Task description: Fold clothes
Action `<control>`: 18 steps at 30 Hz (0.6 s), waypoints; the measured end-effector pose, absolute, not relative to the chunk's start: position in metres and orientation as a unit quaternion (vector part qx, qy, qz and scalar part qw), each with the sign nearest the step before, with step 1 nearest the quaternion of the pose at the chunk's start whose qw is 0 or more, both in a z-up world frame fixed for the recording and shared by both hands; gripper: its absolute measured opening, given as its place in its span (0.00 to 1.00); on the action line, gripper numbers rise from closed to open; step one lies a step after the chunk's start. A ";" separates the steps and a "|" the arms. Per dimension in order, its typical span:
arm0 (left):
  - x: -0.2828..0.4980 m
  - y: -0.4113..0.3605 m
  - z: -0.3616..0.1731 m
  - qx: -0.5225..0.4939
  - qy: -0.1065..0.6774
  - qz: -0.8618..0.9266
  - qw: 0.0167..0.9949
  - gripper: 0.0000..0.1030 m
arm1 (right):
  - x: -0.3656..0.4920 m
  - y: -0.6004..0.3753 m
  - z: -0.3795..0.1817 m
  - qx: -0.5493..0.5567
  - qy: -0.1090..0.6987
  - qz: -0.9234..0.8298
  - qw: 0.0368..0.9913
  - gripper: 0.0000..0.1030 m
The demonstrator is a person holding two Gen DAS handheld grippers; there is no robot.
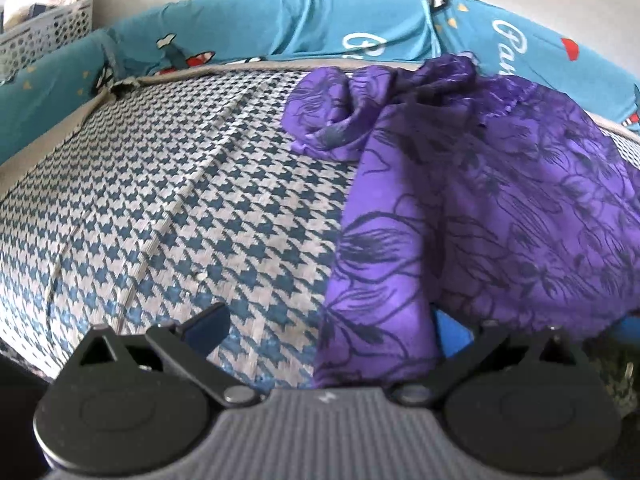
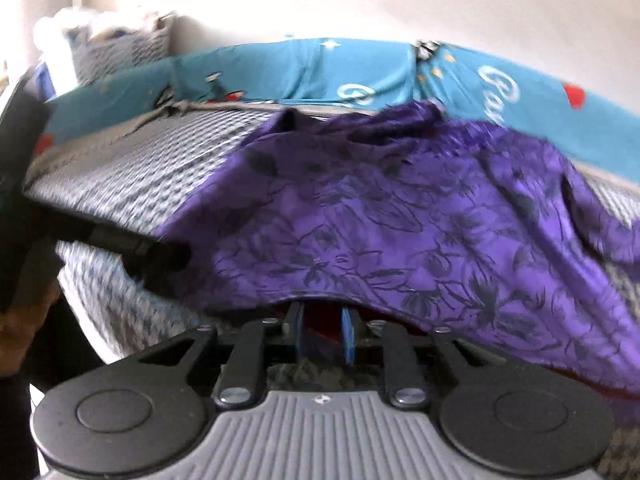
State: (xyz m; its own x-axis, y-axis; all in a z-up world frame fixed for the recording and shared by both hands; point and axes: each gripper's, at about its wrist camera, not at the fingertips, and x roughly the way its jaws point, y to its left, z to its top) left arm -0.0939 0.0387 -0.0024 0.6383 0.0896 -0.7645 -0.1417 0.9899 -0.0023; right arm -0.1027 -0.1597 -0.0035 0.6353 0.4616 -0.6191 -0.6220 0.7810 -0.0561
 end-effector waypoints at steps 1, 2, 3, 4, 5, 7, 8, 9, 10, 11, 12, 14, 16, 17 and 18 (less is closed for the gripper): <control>-0.093 0.040 -0.003 -0.035 0.422 0.065 0.904 1.00 | -0.105 -0.156 -0.006 -0.145 0.298 0.308 0.892 0.19; -0.093 0.041 -0.003 -0.037 0.422 0.065 0.904 1.00 | -0.106 -0.152 -0.010 -0.159 0.294 0.303 0.892 0.19; -0.094 0.041 -0.003 -0.039 0.422 0.065 0.903 1.00 | -0.106 -0.149 -0.013 -0.166 0.293 0.301 0.892 0.19; -0.094 0.042 -0.003 -0.041 0.423 0.064 0.903 1.00 | -0.105 -0.147 -0.016 -0.172 0.294 0.299 0.891 0.20; -0.094 0.042 -0.003 -0.043 0.423 0.064 0.903 1.00 | -0.105 -0.146 -0.018 -0.174 0.296 0.301 0.889 0.23; -0.094 0.043 -0.004 -0.047 0.423 0.064 0.903 1.00 | -0.105 -0.145 -0.020 -0.176 0.301 0.309 0.885 0.32; -0.094 0.044 -0.004 -0.049 0.423 0.063 0.903 1.00 | -0.106 -0.145 -0.021 -0.178 0.302 0.313 0.883 0.34; -0.095 0.044 -0.004 -0.050 0.423 0.063 0.903 1.00 | -0.108 -0.144 -0.022 -0.182 0.300 0.315 0.882 0.35; -0.095 0.044 -0.004 -0.050 0.423 0.063 0.903 1.00 | -0.109 -0.143 -0.023 -0.187 0.298 0.317 0.881 0.35; -0.096 0.044 -0.004 -0.050 0.422 0.064 0.903 1.00 | -0.109 -0.142 -0.025 -0.191 0.297 0.319 0.880 0.35; -0.096 0.044 -0.003 -0.051 0.422 0.064 0.903 1.00 | -0.110 -0.141 -0.026 -0.194 0.295 0.320 0.879 0.36; -0.095 0.045 -0.003 -0.054 0.421 0.064 0.903 1.00 | -0.110 -0.138 -0.030 -0.202 0.292 0.319 0.879 0.37; -0.096 0.045 -0.003 -0.055 0.420 0.065 0.903 1.00 | -0.110 -0.134 -0.034 -0.211 0.287 0.316 0.879 0.37; -0.096 0.046 -0.003 -0.055 0.420 0.065 0.903 1.00 | -0.110 -0.133 -0.035 -0.216 0.282 0.314 0.880 0.37; -0.096 0.046 -0.003 -0.054 0.420 0.065 0.903 1.00 | -0.111 -0.131 -0.036 -0.222 0.278 0.312 0.881 0.36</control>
State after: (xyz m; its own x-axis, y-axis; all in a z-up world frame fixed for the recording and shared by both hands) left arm -0.0965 0.0456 -0.0034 0.6384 0.0723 -0.7663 -0.1638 0.9855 -0.0435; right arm -0.1109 -0.1310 -0.0362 0.6501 0.4267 -0.6288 -0.6736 0.7065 -0.2170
